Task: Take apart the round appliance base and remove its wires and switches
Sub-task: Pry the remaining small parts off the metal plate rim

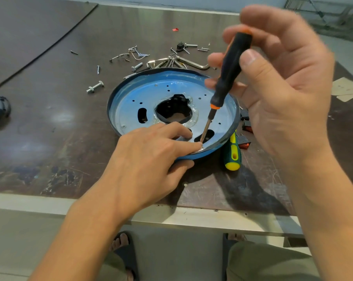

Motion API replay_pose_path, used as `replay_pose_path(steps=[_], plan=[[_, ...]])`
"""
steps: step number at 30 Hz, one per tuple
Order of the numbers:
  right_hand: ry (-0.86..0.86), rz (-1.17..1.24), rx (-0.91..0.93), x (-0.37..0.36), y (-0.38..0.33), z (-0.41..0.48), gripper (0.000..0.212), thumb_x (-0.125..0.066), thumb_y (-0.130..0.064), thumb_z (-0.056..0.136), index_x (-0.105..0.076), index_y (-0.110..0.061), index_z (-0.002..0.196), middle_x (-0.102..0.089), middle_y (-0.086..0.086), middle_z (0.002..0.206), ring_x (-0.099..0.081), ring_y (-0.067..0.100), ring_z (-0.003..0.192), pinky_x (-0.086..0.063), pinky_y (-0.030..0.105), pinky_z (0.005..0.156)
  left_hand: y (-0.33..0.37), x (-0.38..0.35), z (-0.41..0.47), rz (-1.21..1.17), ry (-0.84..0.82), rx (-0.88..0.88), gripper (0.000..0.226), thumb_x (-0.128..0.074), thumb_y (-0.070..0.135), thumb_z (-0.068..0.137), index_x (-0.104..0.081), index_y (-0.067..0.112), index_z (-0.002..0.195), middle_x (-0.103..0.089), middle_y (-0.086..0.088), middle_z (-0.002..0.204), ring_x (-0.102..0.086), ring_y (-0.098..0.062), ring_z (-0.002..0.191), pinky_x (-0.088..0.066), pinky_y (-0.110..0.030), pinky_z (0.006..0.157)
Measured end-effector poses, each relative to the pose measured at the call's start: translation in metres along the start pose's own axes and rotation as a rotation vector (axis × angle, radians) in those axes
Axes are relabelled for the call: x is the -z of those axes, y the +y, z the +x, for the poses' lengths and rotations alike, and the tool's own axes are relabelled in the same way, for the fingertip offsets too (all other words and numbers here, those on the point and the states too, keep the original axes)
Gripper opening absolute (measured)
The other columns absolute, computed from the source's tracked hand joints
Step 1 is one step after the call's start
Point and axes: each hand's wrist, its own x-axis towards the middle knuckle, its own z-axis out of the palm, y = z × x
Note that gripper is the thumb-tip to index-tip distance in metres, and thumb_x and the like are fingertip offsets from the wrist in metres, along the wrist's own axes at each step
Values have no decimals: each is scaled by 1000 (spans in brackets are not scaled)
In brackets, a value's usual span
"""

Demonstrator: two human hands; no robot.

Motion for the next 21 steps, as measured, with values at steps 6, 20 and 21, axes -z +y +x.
replay_pose_path(steps=[6, 20, 21], plan=[[-39, -482, 263, 24, -3, 13, 30, -39, 0, 92, -59, -10, 111, -59, 8, 95, -55, 19, 76, -44, 31, 66, 0, -1, -1, -10, 16, 9, 34, -58, 44, 87, -70, 40, 119, -65, 15, 120, -65, -12, 101, -49, -28, 65], [-800, -1192, -443, -1, -4, 16, 22, -64, -50, 91, -64, -40, 72, -64, -13, 74, -55, 6, 70, -32, 27, 53, 0, -3, 1, 13, 3, -1, 37, -56, 45, 87, -68, 40, 122, -65, 14, 121, -64, -13, 102, -56, -35, 66], [-806, -1229, -446, -3, -4, 16, 24, -63, -50, 92, -61, -40, 69, -62, -13, 74, -54, 5, 70, -31, 27, 53, 0, -3, 1, 16, 1, -4, 37, -57, 44, 87, -68, 40, 122, -65, 13, 121, -64, -13, 102, -56, -35, 66]])
